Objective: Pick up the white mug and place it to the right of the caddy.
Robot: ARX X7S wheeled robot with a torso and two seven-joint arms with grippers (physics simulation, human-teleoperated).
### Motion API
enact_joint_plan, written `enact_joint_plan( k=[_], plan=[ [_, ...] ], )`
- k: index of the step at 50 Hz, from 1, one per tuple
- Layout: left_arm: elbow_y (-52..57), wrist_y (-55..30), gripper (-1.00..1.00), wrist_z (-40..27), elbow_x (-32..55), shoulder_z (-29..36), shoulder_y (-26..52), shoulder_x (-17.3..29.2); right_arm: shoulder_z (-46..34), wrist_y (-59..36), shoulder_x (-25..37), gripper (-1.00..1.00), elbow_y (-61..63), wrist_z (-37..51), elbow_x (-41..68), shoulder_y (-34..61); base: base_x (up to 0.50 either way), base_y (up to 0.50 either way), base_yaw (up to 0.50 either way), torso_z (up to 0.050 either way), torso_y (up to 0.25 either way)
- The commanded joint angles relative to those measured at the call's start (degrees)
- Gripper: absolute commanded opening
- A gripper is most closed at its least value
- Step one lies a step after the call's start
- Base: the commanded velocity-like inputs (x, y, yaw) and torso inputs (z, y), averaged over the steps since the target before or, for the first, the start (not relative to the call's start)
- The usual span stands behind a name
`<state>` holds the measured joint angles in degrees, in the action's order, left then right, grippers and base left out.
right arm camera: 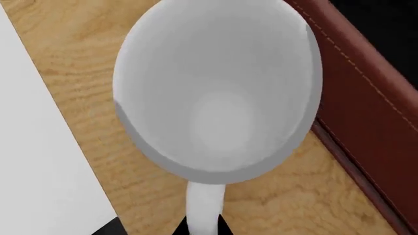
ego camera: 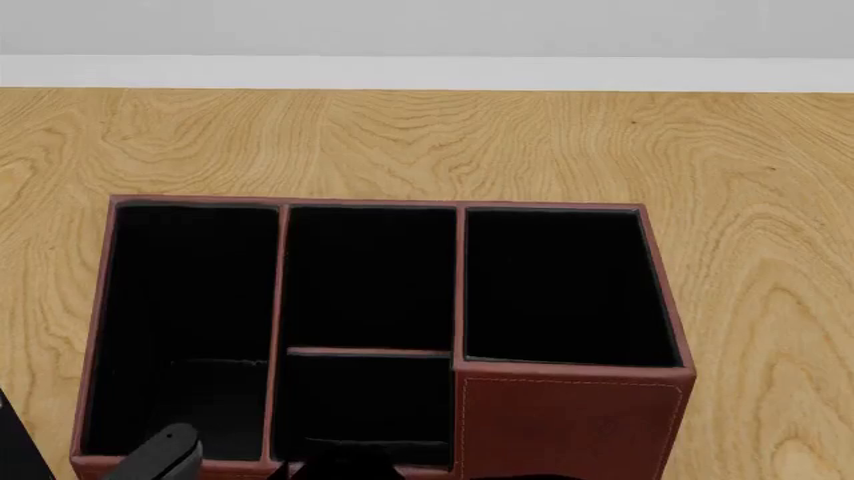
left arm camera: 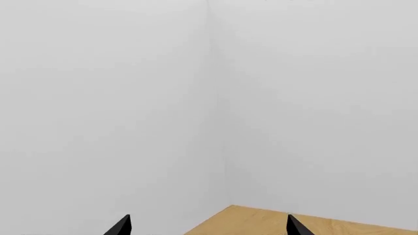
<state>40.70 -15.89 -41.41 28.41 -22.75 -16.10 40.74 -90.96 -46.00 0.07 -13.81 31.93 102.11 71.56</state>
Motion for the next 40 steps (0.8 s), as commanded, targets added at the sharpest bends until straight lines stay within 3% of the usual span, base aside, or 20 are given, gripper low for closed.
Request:
enact_joint_plan(
  k=[1,40],
  plan=[
    [0.76,-0.13,1.00,0.09,0.36,-0.65,-0.43,-0.07,0.62,0.47,-0.07,-1.00,3.31,2.92,-3.92,1.31,0.00,0.00,0.00,0.000,0.000],
    [5.90,-1.69,1.00,-0.45,1.67,-4.26,-3.49,-0.18,2.22,5.35,2.56,-1.00,21.39,17.17,0.32,5.35,0.00,0.00,0.00,0.000,0.000]
  ],
)
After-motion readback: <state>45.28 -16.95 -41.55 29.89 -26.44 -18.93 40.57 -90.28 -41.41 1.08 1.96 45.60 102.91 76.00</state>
